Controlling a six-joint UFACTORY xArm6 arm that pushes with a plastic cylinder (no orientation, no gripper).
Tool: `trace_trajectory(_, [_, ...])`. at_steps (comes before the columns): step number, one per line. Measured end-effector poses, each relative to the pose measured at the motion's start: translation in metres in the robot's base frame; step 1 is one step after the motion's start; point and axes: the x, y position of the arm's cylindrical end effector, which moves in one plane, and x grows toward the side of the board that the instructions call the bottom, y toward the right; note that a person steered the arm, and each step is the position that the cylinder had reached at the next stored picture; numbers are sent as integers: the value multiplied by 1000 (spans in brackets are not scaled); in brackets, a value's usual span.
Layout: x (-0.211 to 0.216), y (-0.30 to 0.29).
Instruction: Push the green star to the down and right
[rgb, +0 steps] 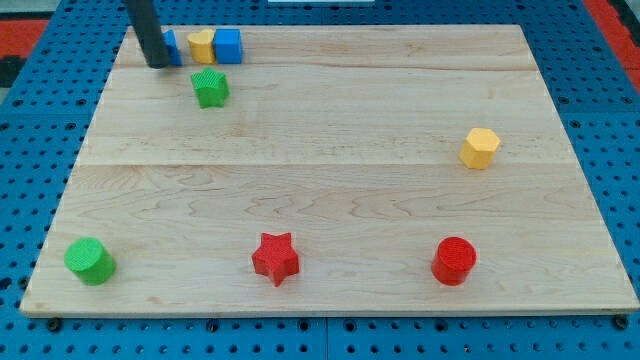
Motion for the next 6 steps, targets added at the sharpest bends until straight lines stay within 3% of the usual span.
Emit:
trace_trajectory(2, [-6, 20])
trace_trajectory(3, [33, 24])
trace_trajectory(6, [188, 159])
